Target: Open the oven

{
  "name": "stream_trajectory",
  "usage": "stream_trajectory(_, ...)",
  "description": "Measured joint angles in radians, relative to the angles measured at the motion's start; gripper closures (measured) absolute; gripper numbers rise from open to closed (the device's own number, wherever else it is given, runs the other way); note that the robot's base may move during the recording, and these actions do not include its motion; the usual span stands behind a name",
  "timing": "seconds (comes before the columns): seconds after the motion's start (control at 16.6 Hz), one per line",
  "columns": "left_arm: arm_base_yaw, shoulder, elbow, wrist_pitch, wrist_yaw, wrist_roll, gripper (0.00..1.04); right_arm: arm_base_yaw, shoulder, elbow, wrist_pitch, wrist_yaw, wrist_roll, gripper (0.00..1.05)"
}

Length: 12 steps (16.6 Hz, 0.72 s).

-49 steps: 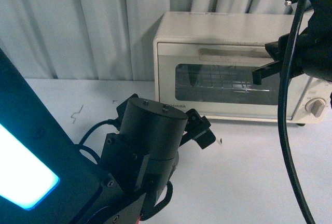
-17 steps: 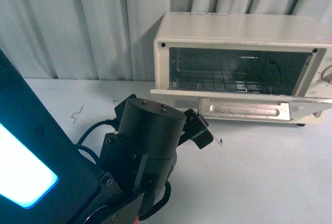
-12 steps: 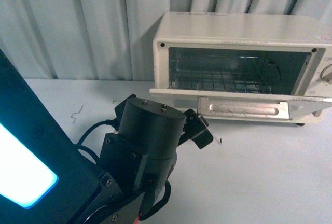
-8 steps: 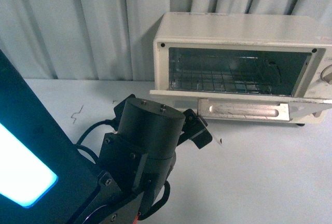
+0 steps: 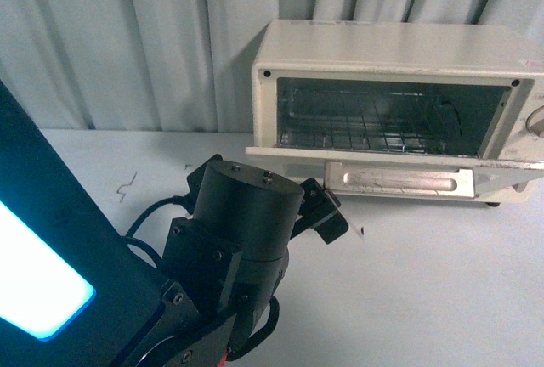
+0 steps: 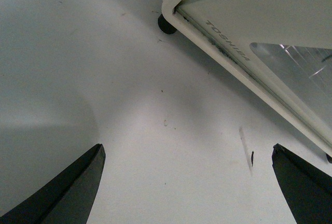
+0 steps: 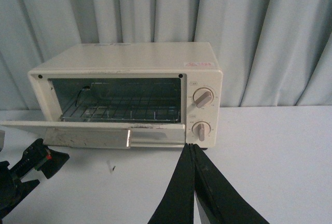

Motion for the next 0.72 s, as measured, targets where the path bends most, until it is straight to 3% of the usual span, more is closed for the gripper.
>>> stream_trajectory(0.12,0.0,0.0,0.0,0.0,0.001,0.0,0.07,-0.063,0.005,0.006,-0.013,-0.082,0.0,1.03)
stream_trajectory(0.18,0.0,0.0,0.0,0.0,0.001,0.0,0.07,-0.159,0.007,0.006,-0.024,-0.164,0.0,1.03)
stream_trajectory(0.24,0.0,0.0,0.0,0.0,0.0,0.0,0.07,-0.203,0.006,0.007,-0.02,-0.178,0.0,1.03)
stream_trajectory(0.72,0.0,0.0,0.0,0.0,0.0,0.0,0.07,-0.193,0.006,0.007,-0.021,-0.198,0.0,1.03)
